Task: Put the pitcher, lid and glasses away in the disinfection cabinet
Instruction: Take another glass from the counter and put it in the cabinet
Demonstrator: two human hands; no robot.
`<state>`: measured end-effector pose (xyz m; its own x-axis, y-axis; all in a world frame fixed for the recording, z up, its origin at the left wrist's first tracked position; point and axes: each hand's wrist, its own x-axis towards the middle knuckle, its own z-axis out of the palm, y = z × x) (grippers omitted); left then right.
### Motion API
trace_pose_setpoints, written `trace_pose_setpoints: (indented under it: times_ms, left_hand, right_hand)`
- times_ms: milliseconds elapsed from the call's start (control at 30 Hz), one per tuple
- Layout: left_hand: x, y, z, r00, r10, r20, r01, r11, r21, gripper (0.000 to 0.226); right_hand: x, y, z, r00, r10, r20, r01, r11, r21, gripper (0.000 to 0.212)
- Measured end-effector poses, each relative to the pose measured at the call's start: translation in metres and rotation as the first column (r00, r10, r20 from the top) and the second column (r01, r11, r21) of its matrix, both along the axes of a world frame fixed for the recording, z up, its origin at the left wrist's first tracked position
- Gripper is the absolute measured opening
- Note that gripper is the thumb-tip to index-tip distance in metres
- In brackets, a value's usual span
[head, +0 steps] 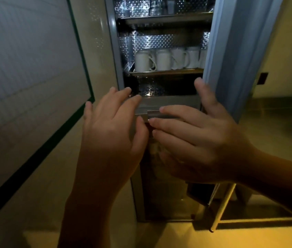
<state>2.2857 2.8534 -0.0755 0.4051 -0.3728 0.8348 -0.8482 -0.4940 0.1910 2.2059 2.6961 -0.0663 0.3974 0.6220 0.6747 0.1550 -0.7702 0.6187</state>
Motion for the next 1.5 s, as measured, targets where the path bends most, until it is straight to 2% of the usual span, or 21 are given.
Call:
trace_pose_setpoints:
  times_ms: [233,433,533,633,767,867,1033,1200,1500]
  left_hand:
    - [0.006,0.003,-0.001,1.000,0.027,-0.008,-0.027,0.999,-0.019,0.038]
    - [0.010,0.001,-0.004,0.998,0.058,0.027,-0.057,0.998,-0.020,0.037]
    - [0.013,-0.003,-0.010,0.997,0.055,0.049,-0.055,0.998,0.007,0.037]
    - [0.015,-0.006,-0.017,0.995,0.068,0.068,-0.069,0.997,0.020,0.036]
    - [0.015,-0.016,-0.023,0.996,0.052,0.073,-0.054,0.998,0.027,0.037]
    - [0.014,-0.024,-0.028,0.998,0.023,0.061,-0.026,0.999,0.046,0.037]
    - [0.023,-0.040,-0.042,0.998,0.047,0.047,-0.051,0.994,0.099,0.038]
    - [0.037,-0.051,-0.048,0.994,0.102,0.047,-0.106,0.989,0.100,0.035]
    - [0.061,-0.075,-0.051,0.998,0.055,0.014,-0.056,0.995,0.077,0.037]
  right_hand:
    - [0.021,0.000,-0.002,0.973,0.228,-0.043,-0.228,0.974,0.003,0.035]
    - [0.044,-0.025,-0.001,0.973,0.210,-0.095,-0.220,0.969,-0.112,0.029]
    - [0.048,-0.034,-0.005,0.960,0.227,-0.166,-0.243,0.967,-0.077,0.029]
    - [0.049,-0.043,-0.010,0.932,0.254,-0.259,-0.255,0.967,0.029,0.026]
    - [0.051,-0.053,-0.020,0.898,0.237,-0.371,-0.220,0.972,0.087,0.030]
    - [0.058,-0.058,-0.028,0.890,0.231,-0.394,-0.192,0.972,0.136,0.029]
    - [0.080,-0.063,-0.046,0.889,0.255,-0.381,-0.164,0.953,0.257,0.024]
    - [0.097,-0.069,-0.057,0.920,0.176,-0.351,-0.068,0.952,0.299,0.028]
    - [0.119,-0.073,-0.069,0.937,0.086,-0.338,0.074,0.898,0.433,0.036]
